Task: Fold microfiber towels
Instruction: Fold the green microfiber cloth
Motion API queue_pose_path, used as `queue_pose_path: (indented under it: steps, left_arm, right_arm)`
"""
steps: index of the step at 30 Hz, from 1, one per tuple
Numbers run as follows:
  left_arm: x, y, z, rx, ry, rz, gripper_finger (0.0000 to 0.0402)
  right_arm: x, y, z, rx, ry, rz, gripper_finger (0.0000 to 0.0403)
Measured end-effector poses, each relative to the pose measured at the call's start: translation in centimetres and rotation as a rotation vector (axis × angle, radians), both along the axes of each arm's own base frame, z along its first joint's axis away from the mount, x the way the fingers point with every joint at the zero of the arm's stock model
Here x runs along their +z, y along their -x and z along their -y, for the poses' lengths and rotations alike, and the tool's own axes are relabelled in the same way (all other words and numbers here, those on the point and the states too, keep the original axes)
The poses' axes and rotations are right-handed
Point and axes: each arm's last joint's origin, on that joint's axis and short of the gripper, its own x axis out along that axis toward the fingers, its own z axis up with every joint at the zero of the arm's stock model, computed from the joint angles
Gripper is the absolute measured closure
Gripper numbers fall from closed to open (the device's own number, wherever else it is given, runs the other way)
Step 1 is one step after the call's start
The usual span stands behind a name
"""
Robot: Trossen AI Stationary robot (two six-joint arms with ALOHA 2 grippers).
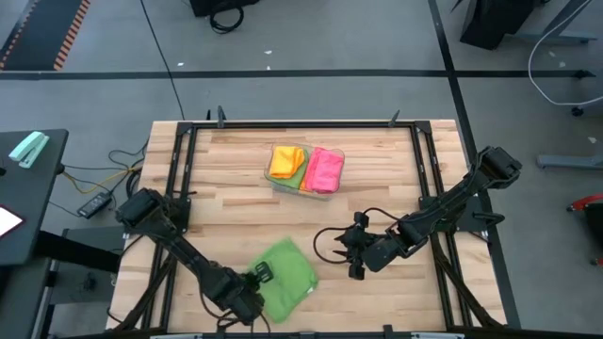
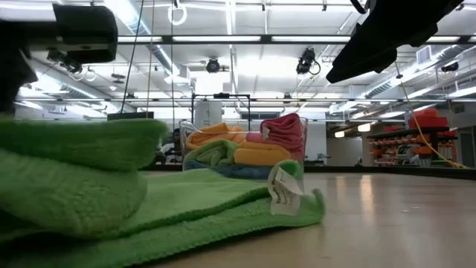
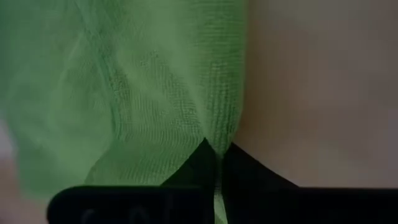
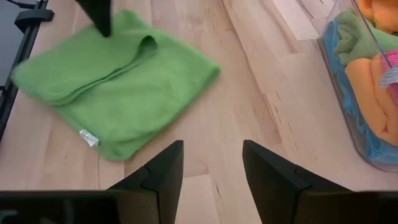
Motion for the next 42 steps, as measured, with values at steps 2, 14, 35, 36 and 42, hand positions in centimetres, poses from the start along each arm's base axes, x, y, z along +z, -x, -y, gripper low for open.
queue_pose_path:
  steps: [2, 14, 35, 36, 42]
  left_arm:
    - [0.9, -0.8, 0.1, 0.037, 0.103, -0.062, 0.0387]
    - [5.6, -6.6, -4.8, 0.276, 0.480, -0.258, 0.0392]
    - [2.9, -12.0, -12.9, 0.315, 0.584, -0.253, 0.0357]
    - [2.7, -12.0, -12.9, 0.322, 0.568, -0.251, 0.0349]
    - [2.2, -12.2, -13.3, 0.391, 0.461, -0.202, 0.0278]
  right_arm:
    - [0.0, 0.0, 0.0, -0.002, -0.003, 0.001, 0.0229]
    - [0.2, 0.3, -1.0, 0.031, -0.024, 0.032, 0.0229]
    - [0.2, 0.4, -1.0, 0.036, 0.008, 0.026, 0.0281]
    - [0.2, 0.4, -0.9, 0.038, 0.011, 0.025, 0.0280]
    - [0.1, 0.4, -0.9, 0.038, 0.016, 0.019, 0.0280]
